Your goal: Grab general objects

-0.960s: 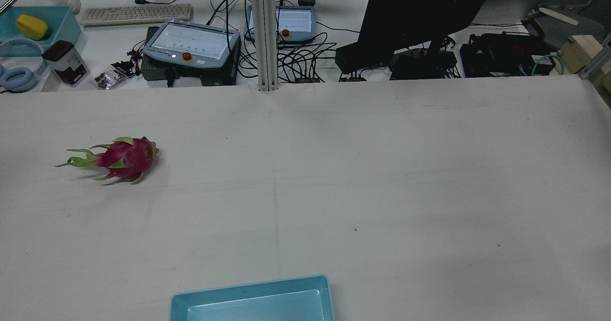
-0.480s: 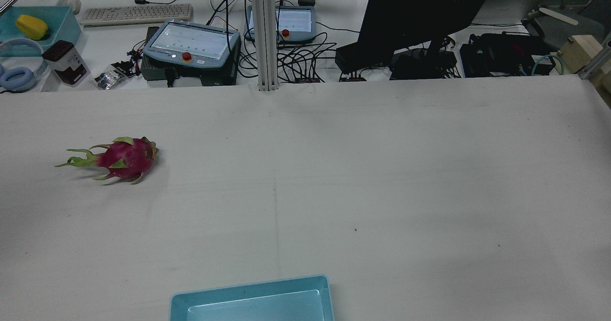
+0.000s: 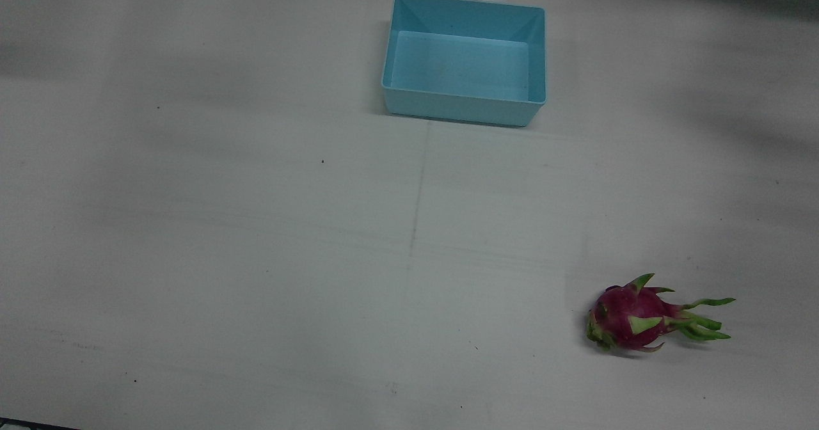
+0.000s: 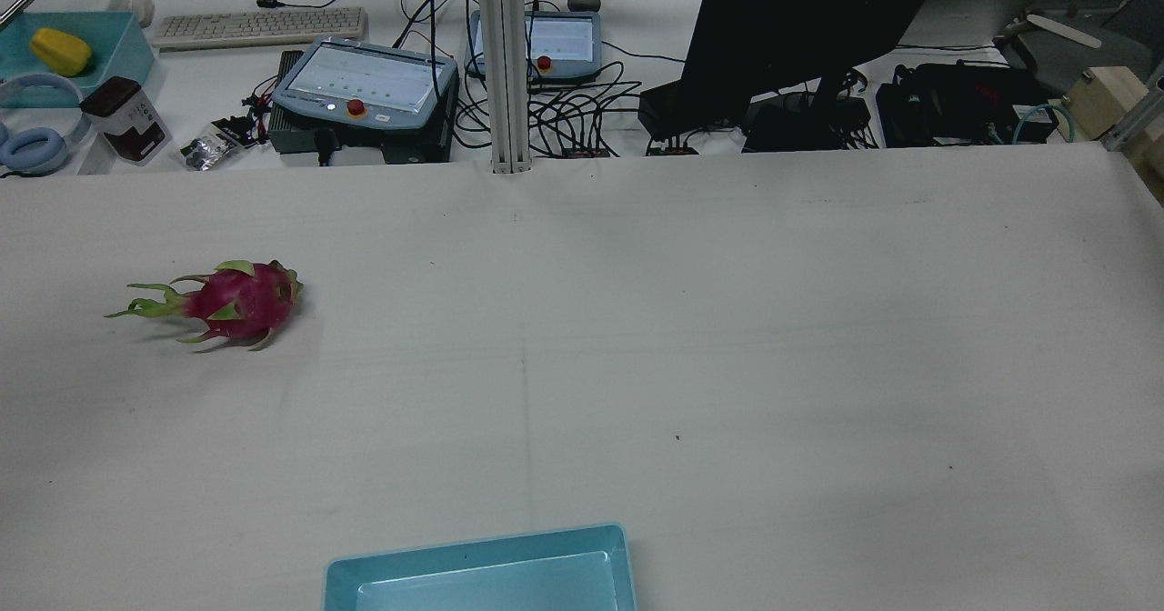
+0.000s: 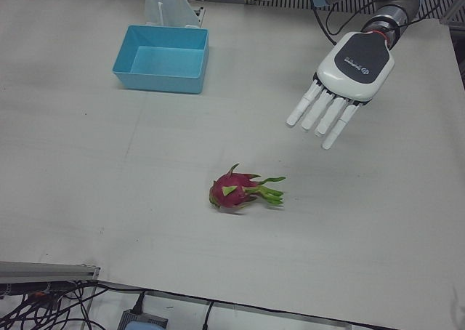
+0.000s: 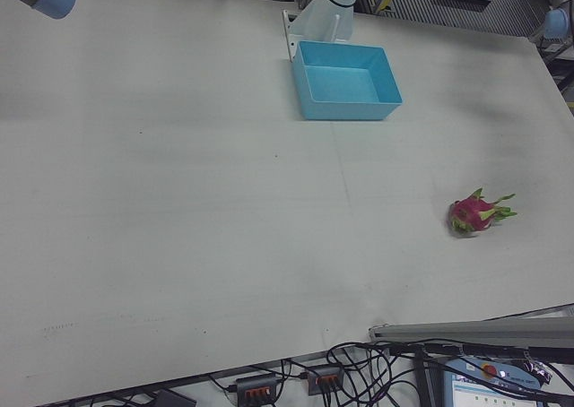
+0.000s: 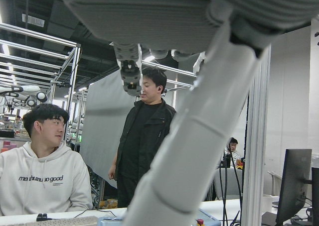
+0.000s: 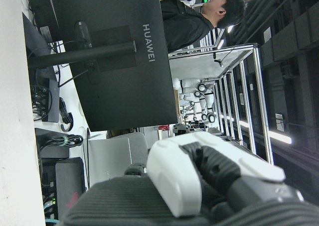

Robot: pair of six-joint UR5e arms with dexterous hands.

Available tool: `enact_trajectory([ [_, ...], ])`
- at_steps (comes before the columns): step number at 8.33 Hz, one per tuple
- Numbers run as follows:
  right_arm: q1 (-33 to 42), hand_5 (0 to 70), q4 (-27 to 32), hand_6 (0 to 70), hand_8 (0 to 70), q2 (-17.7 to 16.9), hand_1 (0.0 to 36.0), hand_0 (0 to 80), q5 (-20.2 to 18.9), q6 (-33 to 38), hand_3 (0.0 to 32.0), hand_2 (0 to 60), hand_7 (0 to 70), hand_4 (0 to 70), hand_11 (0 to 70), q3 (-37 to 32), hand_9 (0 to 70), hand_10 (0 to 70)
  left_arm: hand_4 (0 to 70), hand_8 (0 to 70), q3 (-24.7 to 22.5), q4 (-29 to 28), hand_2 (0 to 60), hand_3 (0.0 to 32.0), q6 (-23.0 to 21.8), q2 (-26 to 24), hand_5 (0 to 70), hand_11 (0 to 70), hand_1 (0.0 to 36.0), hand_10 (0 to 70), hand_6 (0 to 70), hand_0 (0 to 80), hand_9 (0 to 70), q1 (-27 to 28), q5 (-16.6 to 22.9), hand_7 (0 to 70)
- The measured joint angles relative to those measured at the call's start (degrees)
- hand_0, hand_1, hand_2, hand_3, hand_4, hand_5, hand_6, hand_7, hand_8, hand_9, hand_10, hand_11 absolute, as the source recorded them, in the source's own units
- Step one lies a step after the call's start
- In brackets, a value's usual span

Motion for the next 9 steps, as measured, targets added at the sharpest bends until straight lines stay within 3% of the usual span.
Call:
enact_trajectory([
  [1, 0.00, 0.0, -0.01, 0.0, 0.0, 0.00, 0.0, 0.0, 0.00, 0.00, 0.0, 0.0, 0.0, 0.0, 0.0, -0.01, 0.0, 0.0, 0.0, 0.0, 0.41, -0.02, 0.0, 0.0, 2.89, -0.43, 0.0, 0.0, 25.1, 0.0, 0.0, 80.0, 0.0, 2.46, -2.08, 0.0],
  [3, 0.00, 0.0, -0.04, 0.0, 0.0, 0.00, 0.0, 0.0, 0.00, 0.00, 0.0, 0.0, 0.0, 0.0, 0.0, 0.00, 0.0, 0.0, 0.0, 0.0, 2.22, 4.13, 0.0, 0.0, 7.12, -2.75, 0.0, 0.0, 23.5, 0.0, 0.0, 78.4, 0.0, 10.88, -9.21, 0.0],
  [4, 0.00, 0.0, -0.05, 0.0, 0.0, 0.00, 0.0, 0.0, 0.00, 0.00, 0.0, 0.0, 0.0, 0.0, 0.0, 0.01, 0.0, 0.0, 0.0, 0.0, 3.36, 8.23, 0.0, 0.0, 9.25, -6.44, 0.0, 0.0, 20.3, 0.0, 0.0, 63.9, 0.0, 15.79, -13.30, 0.0],
  [5, 0.00, 0.0, -0.05, 0.0, 0.0, 0.00, 0.0, 0.0, 0.00, 0.00, 0.0, 0.0, 0.0, 0.0, 0.0, 0.03, 0.0, 0.0, 0.0, 0.0, 4.15, 11.52, 0.0, 0.0, 10.49, -9.84, 0.0, 0.0, 19.4, 0.0, 0.0, 61.9, 0.0, 18.86, -15.86, 0.0],
  [7, 0.00, 0.0, -0.05, 0.0, 0.0, 0.00, 0.0, 0.0, 0.00, 0.00, 0.0, 0.0, 0.0, 0.0, 0.0, 0.05, 0.0, 0.0, 0.0, 0.0, 4.09, 14.65, 0.0, 0.0, 10.63, -13.84, 0.0, 0.0, 20.3, 0.0, 0.0, 63.1, 0.0, 22.20, -17.22, 0.0],
  [8, 0.00, 0.0, -0.05, 0.0, 0.0, 0.00, 0.0, 0.0, 0.00, 0.00, 0.0, 0.0, 0.0, 0.0, 0.0, 0.05, 0.0, 0.0, 0.0, 0.0, 3.82, 18.47, 0.0, 1.4, 10.38, -17.72, 0.0, 0.0, 23.0, 0.0, 0.0, 74.4, 0.0, 25.07, -17.59, 0.0],
  [9, 0.00, 0.0, -0.05, 0.0, 0.0, 0.00, 0.0, 0.0, 0.00, 0.00, 0.0, 0.0, 0.0, 0.0, 0.0, 0.05, 0.0, 0.0, 0.0, 0.0, 4.94, 22.56, 0.0, 3.0, 10.38, -22.34, 0.0, 0.0, 23.8, 0.0, 0.0, 78.1, 0.0, 27.67, -18.00, 0.0],
])
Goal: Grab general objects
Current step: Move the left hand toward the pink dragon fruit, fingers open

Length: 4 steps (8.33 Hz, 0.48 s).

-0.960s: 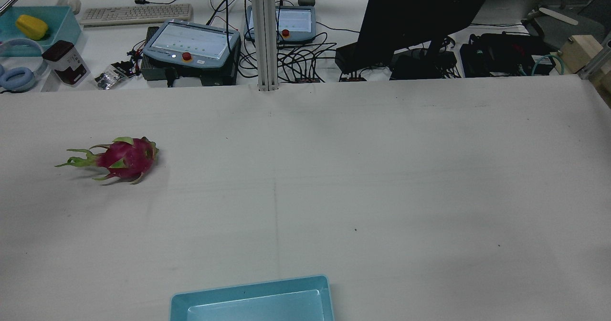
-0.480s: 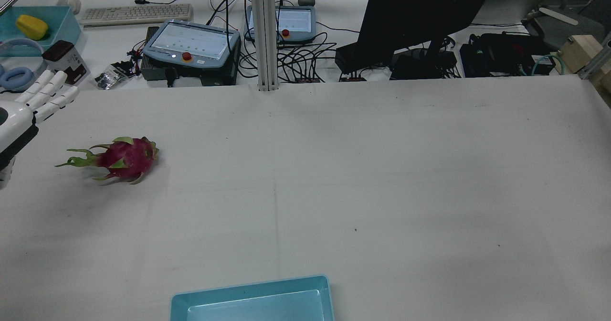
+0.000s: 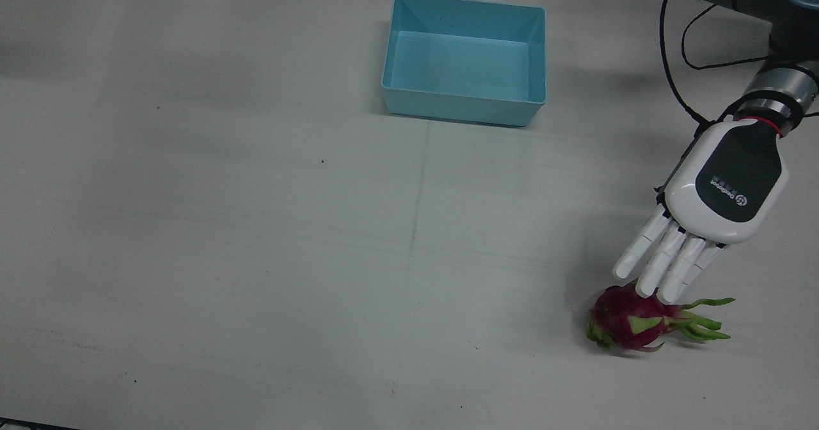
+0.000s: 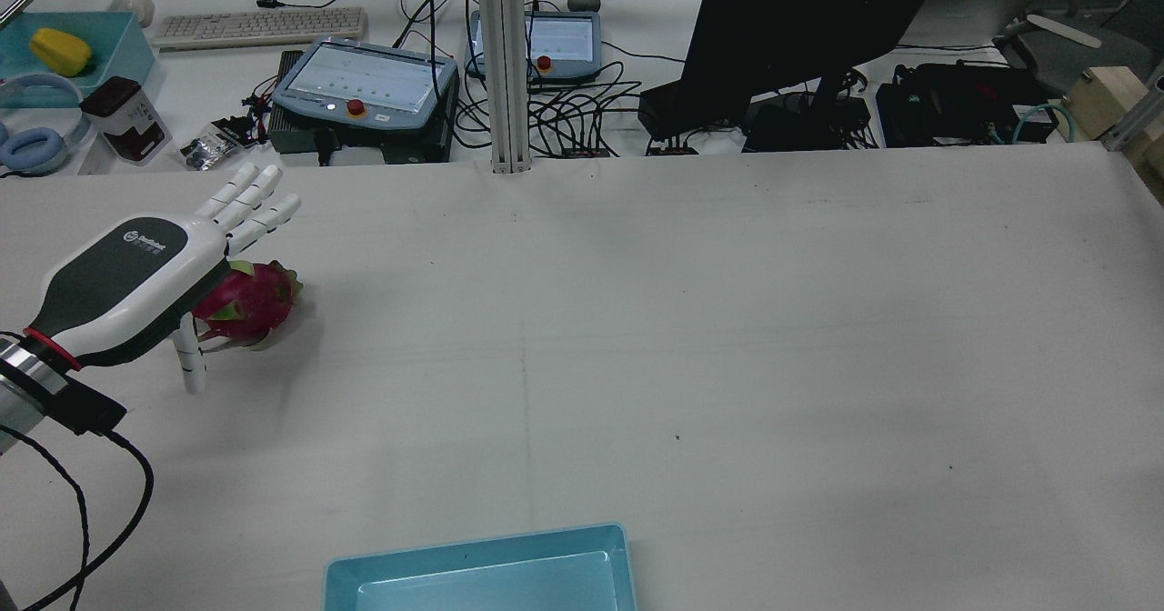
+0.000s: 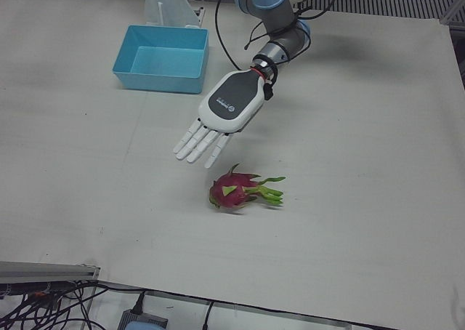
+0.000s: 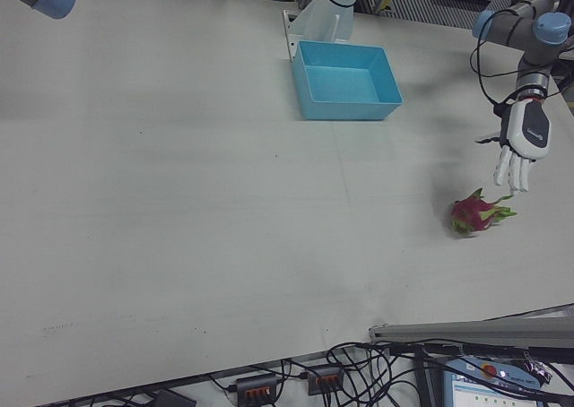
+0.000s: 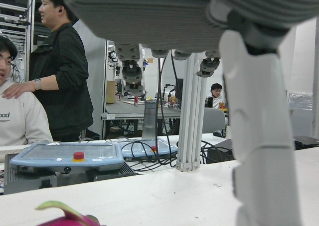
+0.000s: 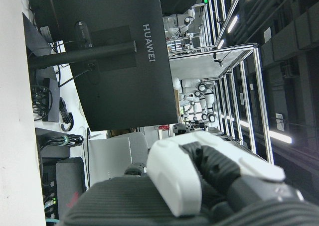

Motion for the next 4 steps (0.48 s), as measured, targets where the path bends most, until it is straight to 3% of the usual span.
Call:
enact_trajectory([
  [1, 0.00, 0.0, 0.00, 0.0, 0.0, 0.00, 0.0, 0.0, 0.00, 0.00, 0.0, 0.0, 0.0, 0.0, 0.0, 0.00, 0.0, 0.0, 0.0, 0.0, 3.01, 2.48, 0.0, 2.6, -0.14, -3.76, 0.0, 0.0, 22.5, 0.0, 0.0, 71.2, 0.0, 1.59, -0.75, 0.0],
  [2, 0.00, 0.0, -0.01, 0.0, 0.0, 0.00, 0.0, 0.0, 0.00, 0.00, 0.0, 0.0, 0.0, 0.0, 0.0, 0.00, 0.0, 0.0, 0.0, 0.0, 5.63, 4.14, 0.0, 4.8, -0.34, -6.31, 0.0, 0.0, 21.7, 0.0, 0.0, 64.8, 0.0, 2.30, -1.32, 0.0],
  [3, 0.00, 0.0, 0.00, 0.0, 0.0, 0.00, 0.0, 0.0, 0.00, 0.00, 0.0, 0.0, 0.0, 0.0, 0.0, 0.00, 0.0, 0.0, 0.0, 0.0, 7.42, 6.46, 0.0, 6.8, -0.78, -8.91, 0.0, 0.0, 21.5, 0.0, 0.0, 64.1, 0.0, 2.62, -1.67, 0.0],
  [4, 0.00, 0.0, 0.00, 0.0, 0.0, 0.00, 0.0, 0.0, 0.00, 0.00, 0.0, 0.0, 0.0, 0.0, 0.0, 0.00, 0.0, 0.0, 0.0, 0.0, 9.44, 8.65, 0.0, 6.2, -2.03, -11.63, 0.0, 0.0, 22.4, 0.0, 0.0, 66.2, 0.0, 2.74, -1.77, 0.0],
])
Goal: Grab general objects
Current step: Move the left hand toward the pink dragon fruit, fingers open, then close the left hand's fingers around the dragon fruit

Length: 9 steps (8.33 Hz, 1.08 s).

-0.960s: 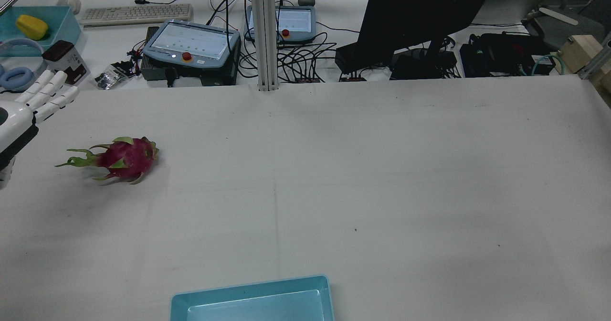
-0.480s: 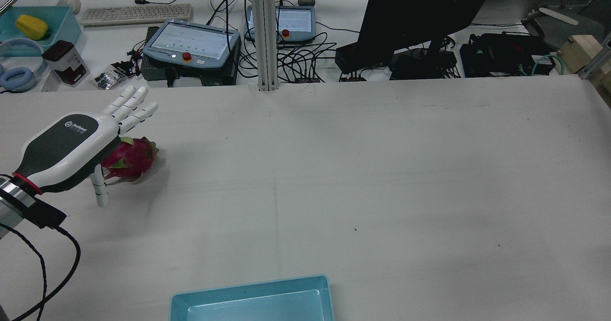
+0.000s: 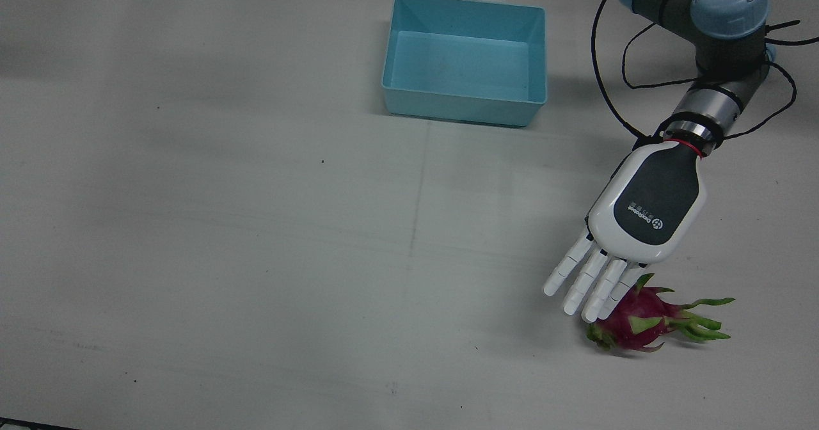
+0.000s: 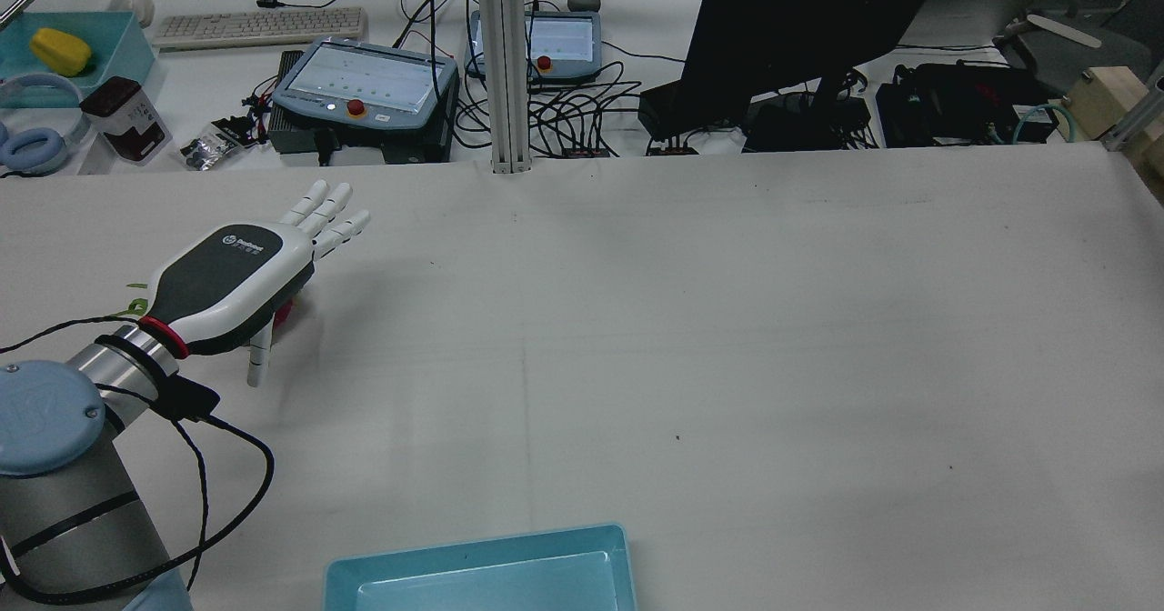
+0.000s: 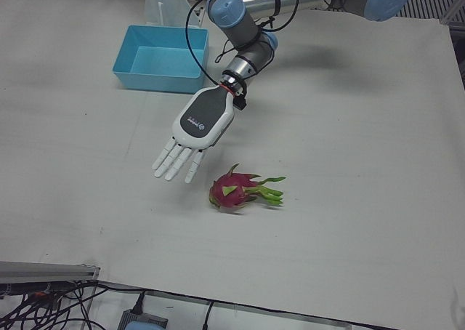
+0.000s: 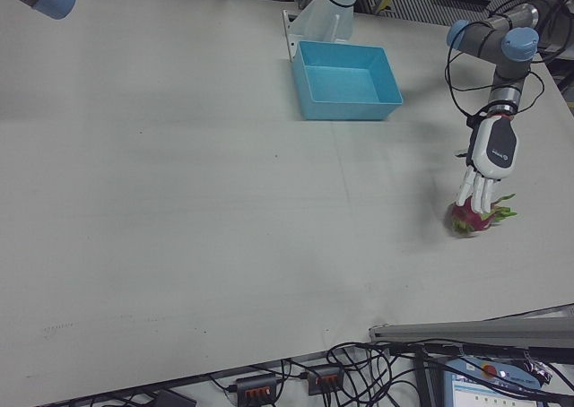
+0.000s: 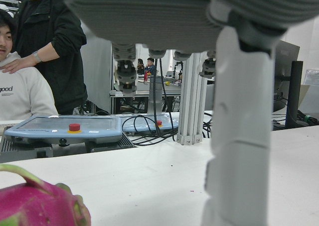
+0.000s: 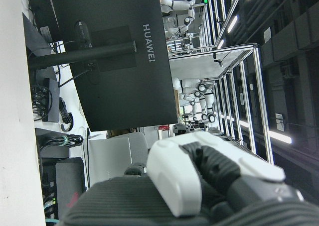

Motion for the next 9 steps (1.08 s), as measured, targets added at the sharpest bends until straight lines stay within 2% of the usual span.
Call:
enact_trajectory([
  [1, 0.00, 0.0, 0.00, 0.0, 0.0, 0.00, 0.0, 0.0, 0.00, 0.00, 0.0, 0.0, 0.0, 0.0, 0.0, 0.00, 0.0, 0.0, 0.0, 0.0, 3.44, 1.34, 0.0, 6.6, -3.16, -2.34, 0.0, 0.0, 21.4, 0.0, 0.0, 62.4, 0.0, -0.03, 0.02, 0.0],
  [2, 0.00, 0.0, 0.00, 0.0, 0.0, 0.00, 0.0, 0.0, 0.00, 0.00, 0.0, 0.0, 0.0, 0.0, 0.0, 0.00, 0.0, 0.0, 0.0, 0.0, 7.88, 1.64, 0.0, 8.8, -7.24, -3.79, 0.0, 0.0, 20.8, 0.0, 0.0, 61.5, 0.0, -0.06, 0.05, 0.0],
  [3, 0.00, 0.0, 0.00, 0.0, 0.0, 0.00, 0.0, 0.0, 0.00, 0.00, 0.0, 0.0, 0.0, 0.0, 0.0, 0.00, 0.0, 0.0, 0.0, 0.0, 11.27, 1.72, 0.0, 15.2, -9.89, -4.58, 0.0, 0.0, 21.7, 0.0, 0.0, 63.4, 0.0, -0.19, -0.03, 0.0],
  [4, 0.00, 0.0, 0.00, 0.0, 0.0, 0.00, 0.0, 0.0, 0.00, 0.00, 0.0, 0.0, 0.0, 0.0, 0.0, 0.00, 0.0, 0.0, 0.0, 0.0, 12.99, 3.37, 0.0, 22.2, -11.19, -4.97, 0.0, 0.0, 26.3, 0.0, 0.0, 79.5, 0.0, -0.33, -1.75, 0.0],
  [5, 0.00, 0.0, 0.00, 0.0, 0.0, 0.00, 0.0, 0.0, 0.00, 0.00, 0.0, 0.0, 0.0, 0.0, 0.0, 0.00, 0.0, 0.0, 0.0, 0.0, 13.42, 5.96, 0.0, 22.8, -11.74, -5.18, 0.0, 0.0, 26.7, 0.0, 0.0, 80.0, 0.0, -0.36, -5.52, 0.0],
  [6, 0.00, 0.0, 0.00, 0.0, 0.0, 0.00, 0.0, 0.0, 0.00, 0.00, 0.0, 0.0, 0.0, 0.0, 0.0, 0.00, 0.0, 0.0, 0.0, 0.0, 13.53, 8.20, 0.0, 20.8, -11.86, -5.30, 0.0, 0.0, 25.6, 0.0, 0.0, 76.6, 0.0, -0.37, -8.69, 0.0],
  [8, 0.00, 0.0, 0.00, 0.0, 0.0, 0.00, 0.0, 0.0, 0.00, 0.00, 0.0, 0.0, 0.0, 0.0, 0.0, 0.00, 0.0, 0.0, 0.0, 0.0, 13.91, 13.09, 0.0, 20.0, -11.28, -6.59, 0.0, 0.0, 26.8, 0.0, 0.0, 80.0, 0.0, -0.01, -13.12, 0.0],
  [9, 0.00, 0.0, 0.00, 0.0, 0.0, 0.00, 0.0, 0.0, 0.00, 0.00, 0.0, 0.0, 0.0, 0.0, 0.0, 0.00, 0.0, 0.0, 0.0, 0.0, 14.36, 15.92, 0.0, 19.2, -9.44, -8.41, 0.0, 0.0, 27.5, 0.0, 0.0, 80.0, 0.0, 1.05, -15.08, 0.0],
])
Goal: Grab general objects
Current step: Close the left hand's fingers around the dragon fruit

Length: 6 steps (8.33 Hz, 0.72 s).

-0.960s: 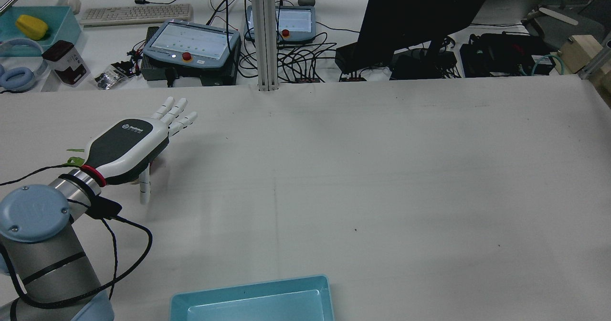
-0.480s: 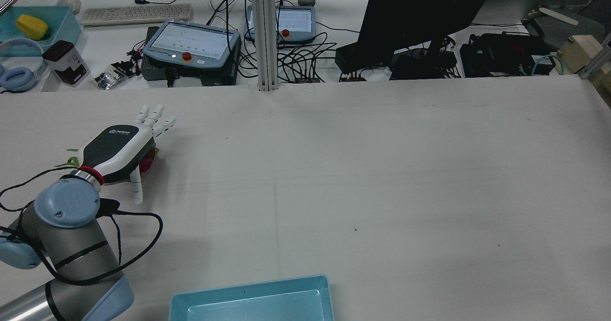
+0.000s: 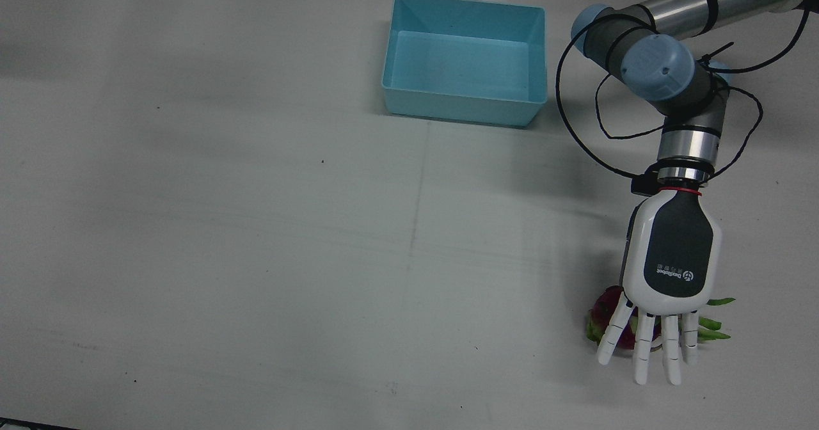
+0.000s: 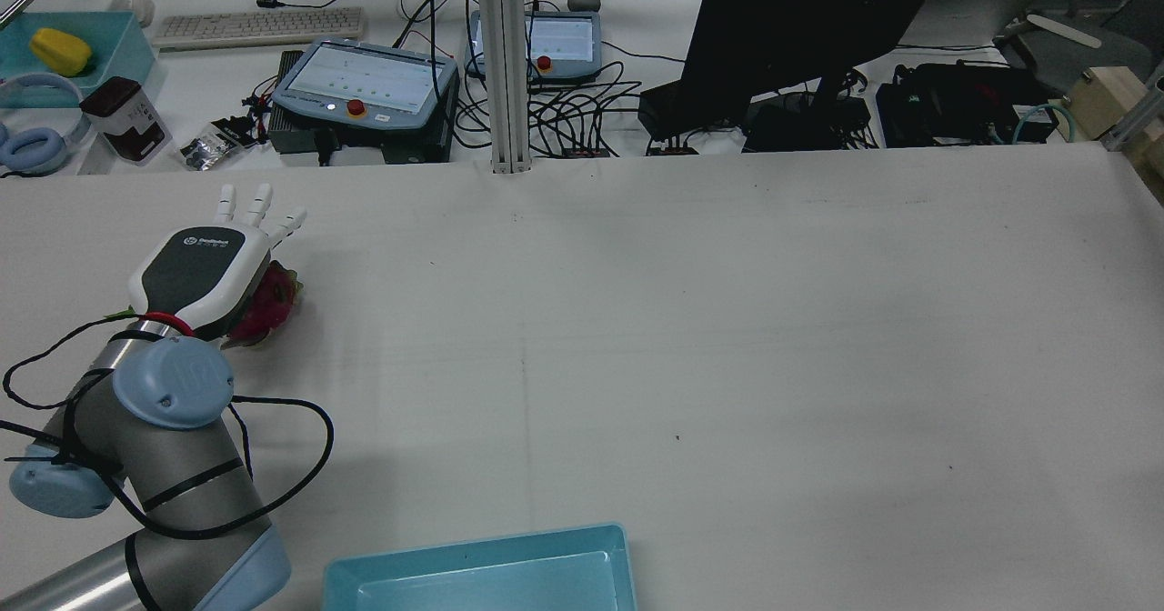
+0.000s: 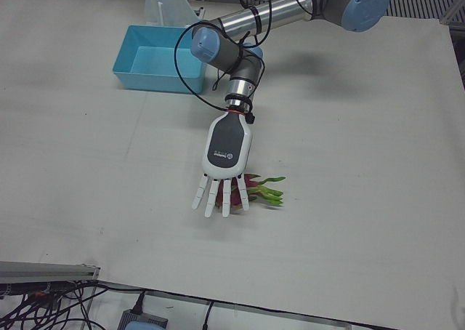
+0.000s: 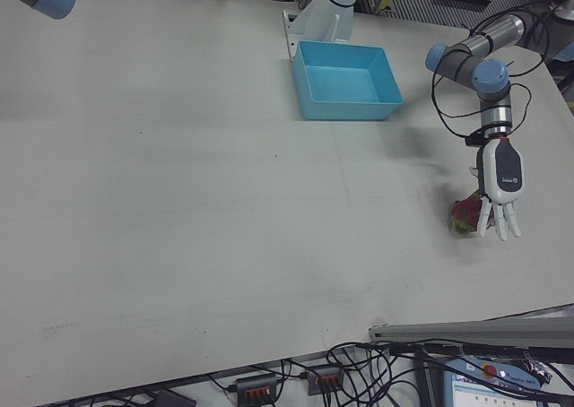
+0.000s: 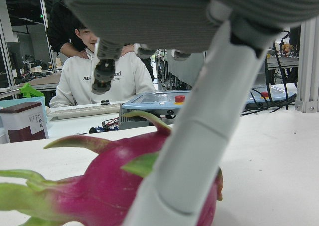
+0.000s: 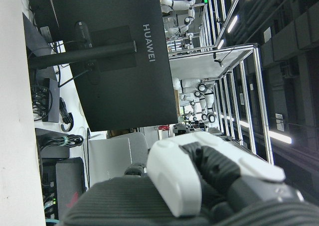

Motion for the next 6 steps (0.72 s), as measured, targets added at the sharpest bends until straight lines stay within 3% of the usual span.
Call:
enact_trajectory([
  [1, 0.00, 0.0, 0.00, 0.0, 0.0, 0.00, 0.0, 0.0, 0.00, 0.00, 0.0, 0.0, 0.0, 0.0, 0.0, 0.00, 0.0, 0.0, 0.0, 0.0, 0.35, 1.43, 0.0, 32.0, 1.44, -1.25, 0.0, 0.0, 26.9, 0.0, 0.0, 80.0, 0.0, 0.81, -1.26, 0.0],
  [2, 0.00, 0.0, 0.00, 0.0, 0.0, 0.00, 0.0, 0.0, 0.00, 0.00, 0.0, 0.0, 0.0, 0.0, 0.0, 0.00, 0.0, 0.0, 0.0, 0.0, 0.84, 1.25, 0.0, 31.6, 1.92, -1.86, 0.0, 0.0, 26.2, 0.0, 0.0, 77.9, 0.0, 1.09, -1.80, 0.0],
  [3, 0.00, 0.0, 0.00, 0.0, 0.0, 0.00, 0.0, 0.0, 0.00, 0.00, 0.0, 0.0, 0.0, 0.0, 0.0, 0.00, 0.0, 0.0, 0.0, 0.0, 1.49, 0.25, 0.0, 30.2, 2.00, -2.06, 0.0, 0.0, 24.1, 0.0, 0.0, 66.8, 0.0, 1.12, -2.04, 0.0],
  [4, 0.00, 0.0, 0.00, 0.0, 0.0, 0.00, 0.0, 0.0, 0.00, 0.00, 0.0, 0.0, 0.0, 0.0, 0.0, 0.00, 0.0, 0.0, 0.0, 0.0, 2.06, -1.80, 0.0, 22.8, 2.01, -1.96, 0.0, 0.0, 19.7, 0.0, 0.0, 57.6, 0.0, 0.85, -2.16, 0.0],
  [5, 0.00, 0.0, 0.00, 0.0, 0.0, 0.00, 0.0, 0.0, 0.00, 0.00, 0.0, 0.0, 0.0, 0.0, 0.0, 0.00, 0.0, 0.0, 0.0, 0.0, 2.67, -3.50, 0.0, 19.0, 2.01, -1.84, 0.0, 0.0, 14.3, 0.0, 0.0, 50.5, 0.0, 0.64, -2.21, 0.0],
  [6, 0.00, 0.0, 0.00, 0.0, 0.0, 0.00, 0.0, 0.0, 0.00, 0.00, 0.0, 0.0, 0.0, 0.0, 0.0, 0.00, 0.0, 0.0, 0.0, 0.0, 3.44, -4.86, 0.0, 13.4, 2.01, -1.77, 0.0, 0.0, 16.7, 0.0, 0.0, 53.2, 0.0, 0.30, -2.23, 0.0],
])
